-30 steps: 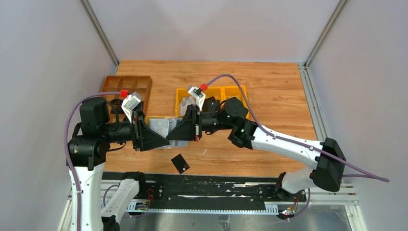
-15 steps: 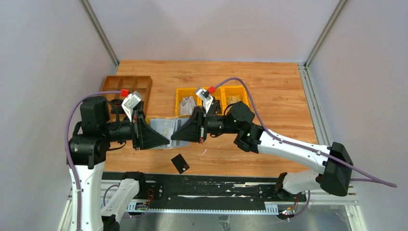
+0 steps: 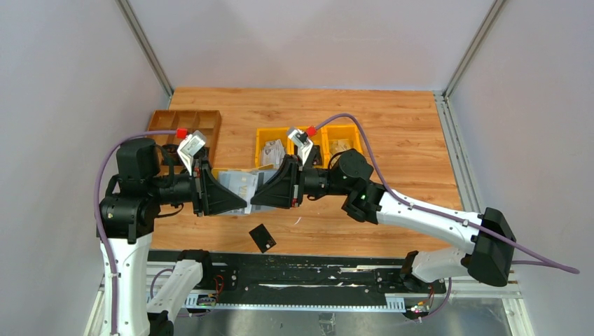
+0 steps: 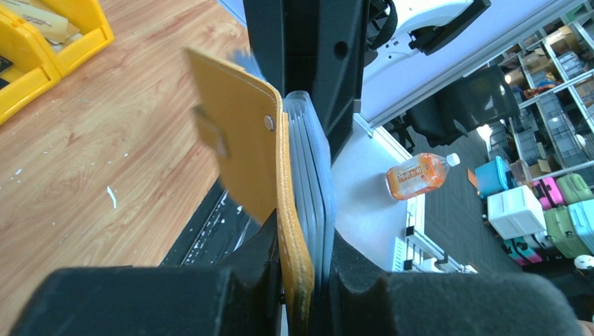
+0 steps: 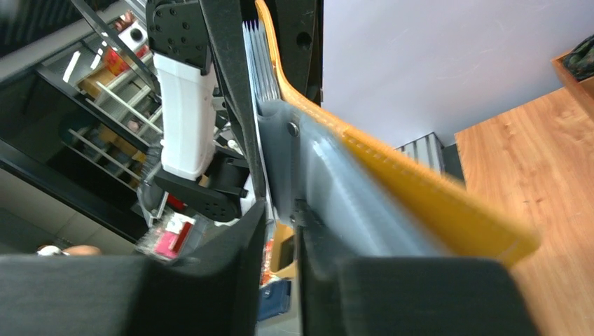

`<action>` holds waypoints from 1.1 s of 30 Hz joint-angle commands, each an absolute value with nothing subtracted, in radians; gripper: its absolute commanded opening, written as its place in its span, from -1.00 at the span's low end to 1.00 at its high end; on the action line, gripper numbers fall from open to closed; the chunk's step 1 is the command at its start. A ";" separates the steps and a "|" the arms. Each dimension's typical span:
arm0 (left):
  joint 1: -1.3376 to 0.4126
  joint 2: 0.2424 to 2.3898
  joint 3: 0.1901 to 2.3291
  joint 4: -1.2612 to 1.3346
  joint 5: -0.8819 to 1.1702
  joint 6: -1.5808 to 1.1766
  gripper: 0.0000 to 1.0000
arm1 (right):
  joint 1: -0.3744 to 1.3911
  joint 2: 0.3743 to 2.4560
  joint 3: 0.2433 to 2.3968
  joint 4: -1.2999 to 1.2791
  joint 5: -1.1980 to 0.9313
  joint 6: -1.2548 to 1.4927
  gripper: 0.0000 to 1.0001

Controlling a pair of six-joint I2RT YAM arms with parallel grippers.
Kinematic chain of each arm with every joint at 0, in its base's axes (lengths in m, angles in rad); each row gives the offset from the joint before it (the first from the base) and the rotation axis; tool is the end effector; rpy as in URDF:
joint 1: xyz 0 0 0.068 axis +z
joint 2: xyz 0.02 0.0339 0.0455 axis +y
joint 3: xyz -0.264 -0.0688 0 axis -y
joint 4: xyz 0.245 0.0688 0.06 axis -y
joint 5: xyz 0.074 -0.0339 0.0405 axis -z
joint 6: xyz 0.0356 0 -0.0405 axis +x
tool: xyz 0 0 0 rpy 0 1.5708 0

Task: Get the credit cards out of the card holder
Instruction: Remove the credit card from the card holder.

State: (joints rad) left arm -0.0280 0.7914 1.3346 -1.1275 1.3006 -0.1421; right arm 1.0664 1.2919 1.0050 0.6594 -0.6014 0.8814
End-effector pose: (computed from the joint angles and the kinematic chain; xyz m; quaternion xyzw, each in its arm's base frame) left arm 0.0818 -0.0366 0.4332 0.2462 0.7162 -0.5633 0.3302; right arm 0.1252 0.2685 0.3931 -0.2933 0.5137 0.7463 0.3052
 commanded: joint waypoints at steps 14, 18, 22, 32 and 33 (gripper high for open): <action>-0.039 0.779 1.396 -1.148 1.406 -0.222 -0.60 | 1.025 1.414 1.121 0.781 -0.624 1.008 -0.88; -0.038 0.777 1.401 -1.150 1.416 -0.228 -0.27 | 1.025 1.385 1.073 0.791 -0.606 1.005 -1.00; -0.039 0.788 1.422 -1.154 1.461 -0.222 -0.16 | 1.026 1.370 1.049 0.787 -0.607 0.996 -1.00; -0.039 0.827 1.468 -1.151 1.389 -0.228 -0.46 | 1.025 1.298 1.001 0.714 -0.632 0.929 -1.00; -0.039 0.826 1.472 -1.151 1.389 -0.228 -0.48 | 1.025 1.292 0.993 0.712 -0.637 0.928 -1.00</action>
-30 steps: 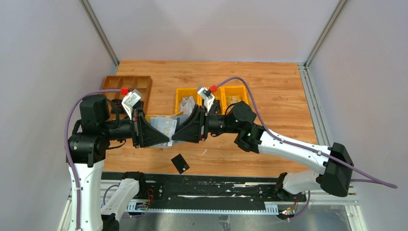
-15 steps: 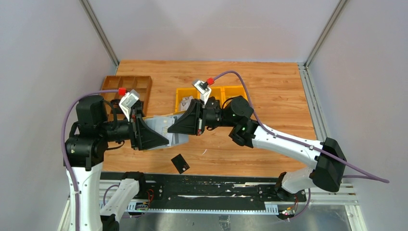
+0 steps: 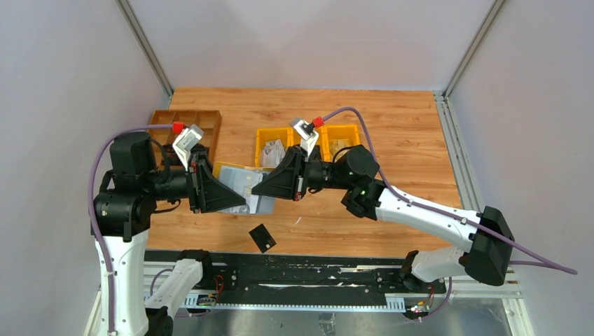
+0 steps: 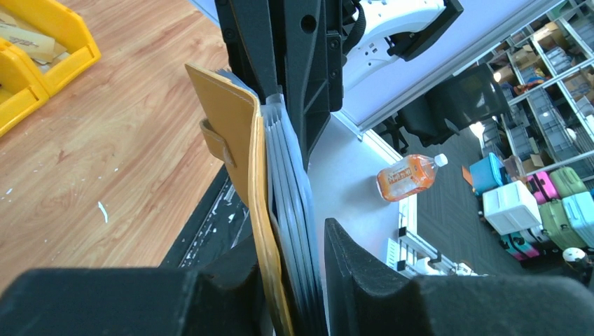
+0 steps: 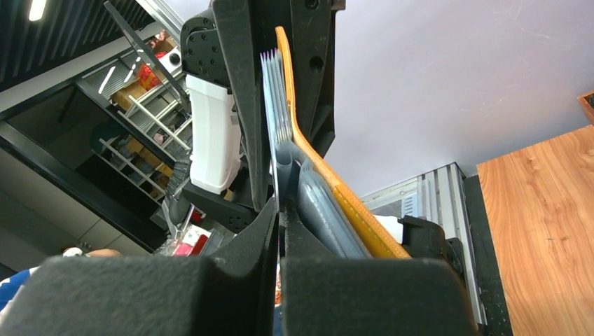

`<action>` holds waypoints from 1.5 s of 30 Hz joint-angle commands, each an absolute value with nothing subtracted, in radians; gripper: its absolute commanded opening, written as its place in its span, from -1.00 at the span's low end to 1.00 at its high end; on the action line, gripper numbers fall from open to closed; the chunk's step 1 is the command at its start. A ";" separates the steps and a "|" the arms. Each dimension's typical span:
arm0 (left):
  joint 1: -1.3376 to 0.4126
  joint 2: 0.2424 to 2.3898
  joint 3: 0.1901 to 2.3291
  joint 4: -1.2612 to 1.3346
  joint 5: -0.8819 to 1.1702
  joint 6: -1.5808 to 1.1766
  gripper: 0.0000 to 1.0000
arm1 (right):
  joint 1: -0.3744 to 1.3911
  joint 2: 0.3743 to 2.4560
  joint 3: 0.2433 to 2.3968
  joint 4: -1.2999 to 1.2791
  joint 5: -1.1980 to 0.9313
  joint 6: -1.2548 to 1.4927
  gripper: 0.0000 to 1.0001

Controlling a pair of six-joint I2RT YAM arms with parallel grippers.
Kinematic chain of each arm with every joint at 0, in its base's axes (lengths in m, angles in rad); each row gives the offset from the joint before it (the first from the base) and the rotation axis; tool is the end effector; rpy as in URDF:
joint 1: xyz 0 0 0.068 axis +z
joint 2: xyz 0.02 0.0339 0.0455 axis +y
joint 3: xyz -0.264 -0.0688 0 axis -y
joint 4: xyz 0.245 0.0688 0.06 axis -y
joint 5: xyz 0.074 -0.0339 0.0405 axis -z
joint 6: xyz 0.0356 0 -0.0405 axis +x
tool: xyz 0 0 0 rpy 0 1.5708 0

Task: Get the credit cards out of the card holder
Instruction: Remove the credit card from the card holder, then place the credit card in the storage box.

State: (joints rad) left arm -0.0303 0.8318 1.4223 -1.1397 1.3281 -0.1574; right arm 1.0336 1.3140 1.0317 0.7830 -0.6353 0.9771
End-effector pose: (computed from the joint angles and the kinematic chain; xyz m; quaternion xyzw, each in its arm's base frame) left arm 0.0816 -0.0370 0.4518 0.2571 0.7047 -0.5714 0.3329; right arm 0.1328 0.2643 0.4075 -0.2823 0.4766 0.7753 0.3034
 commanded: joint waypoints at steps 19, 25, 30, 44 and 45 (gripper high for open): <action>-0.038 0.856 1.560 -1.149 1.125 -0.203 -1.00 | 0.976 1.191 0.896 0.740 -0.622 0.951 -1.00; -0.038 0.830 1.589 -1.173 0.780 -0.085 -1.00 | 0.829 1.121 0.853 0.595 -0.632 0.958 -1.00; -0.038 0.826 1.562 -1.277 0.708 0.071 -0.97 | 0.663 1.171 0.893 0.335 -0.580 0.839 -1.00; -0.038 0.787 1.550 -1.404 0.842 0.179 -0.90 | 0.641 1.906 1.493 -0.012 -0.383 0.478 -1.00; -0.038 0.782 1.546 -1.405 0.841 0.179 -0.90 | 0.641 1.973 1.561 -0.055 -0.385 0.470 -1.00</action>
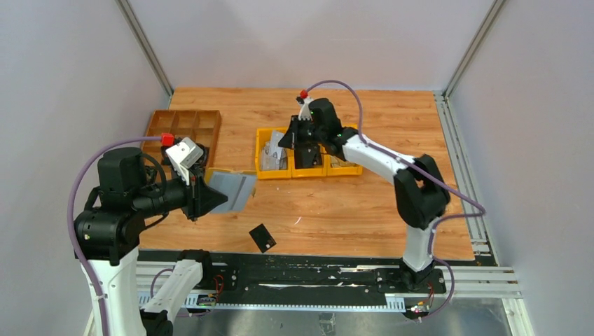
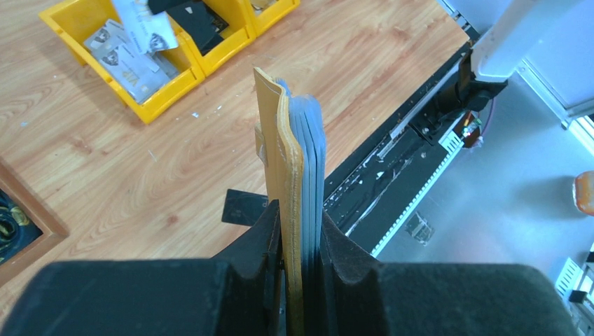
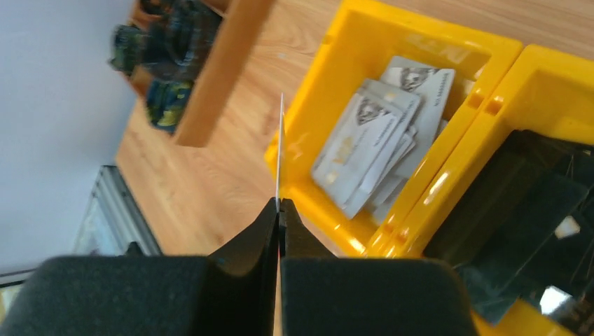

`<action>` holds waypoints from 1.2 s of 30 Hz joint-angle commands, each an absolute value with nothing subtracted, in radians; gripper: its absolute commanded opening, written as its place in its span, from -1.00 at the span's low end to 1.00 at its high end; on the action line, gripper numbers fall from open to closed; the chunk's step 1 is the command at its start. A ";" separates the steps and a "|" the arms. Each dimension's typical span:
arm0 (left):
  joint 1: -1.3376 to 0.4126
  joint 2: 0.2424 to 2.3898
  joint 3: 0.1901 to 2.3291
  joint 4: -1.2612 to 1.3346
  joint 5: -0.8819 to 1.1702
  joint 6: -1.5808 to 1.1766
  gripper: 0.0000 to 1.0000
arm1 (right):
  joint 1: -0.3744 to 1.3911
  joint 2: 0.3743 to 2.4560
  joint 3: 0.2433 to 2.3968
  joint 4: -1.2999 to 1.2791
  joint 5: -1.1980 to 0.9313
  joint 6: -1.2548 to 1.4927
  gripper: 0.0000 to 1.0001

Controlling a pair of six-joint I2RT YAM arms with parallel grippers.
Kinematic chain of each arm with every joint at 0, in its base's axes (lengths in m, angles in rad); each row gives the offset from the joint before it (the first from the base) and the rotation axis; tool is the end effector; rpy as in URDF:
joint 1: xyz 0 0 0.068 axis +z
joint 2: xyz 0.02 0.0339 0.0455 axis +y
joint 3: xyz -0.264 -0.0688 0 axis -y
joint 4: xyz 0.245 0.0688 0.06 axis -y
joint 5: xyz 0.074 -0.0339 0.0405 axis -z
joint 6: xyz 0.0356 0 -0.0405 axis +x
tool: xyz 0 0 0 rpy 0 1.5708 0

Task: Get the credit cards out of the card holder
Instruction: Place the credit card in the storage box.

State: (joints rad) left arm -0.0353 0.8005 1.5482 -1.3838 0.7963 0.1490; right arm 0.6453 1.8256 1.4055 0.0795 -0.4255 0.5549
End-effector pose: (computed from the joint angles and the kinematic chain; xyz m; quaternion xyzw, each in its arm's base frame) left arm 0.0536 -0.0274 0.4548 0.2497 0.8034 -0.3220 0.4343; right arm 0.3387 0.2734 0.2883 -0.1578 0.7920 0.4608 0.3681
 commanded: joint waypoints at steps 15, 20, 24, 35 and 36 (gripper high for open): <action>-0.039 0.759 1.552 -1.449 0.817 0.212 -0.95 | 0.672 2.156 1.749 -0.071 -0.344 0.459 -0.59; -0.039 0.767 1.533 -1.448 0.842 0.229 -0.97 | 0.680 1.991 1.661 0.015 -0.386 0.431 -0.04; -0.039 0.794 1.527 -1.449 0.867 0.253 -0.99 | 0.688 1.839 1.610 0.028 -0.451 0.419 0.18; -0.038 0.814 1.528 -1.449 0.899 0.319 -1.00 | 0.802 1.515 1.420 0.191 -0.845 0.477 0.59; -0.039 0.813 1.529 -1.449 0.900 0.326 -1.00 | 0.811 1.501 1.404 0.238 -0.888 0.506 0.59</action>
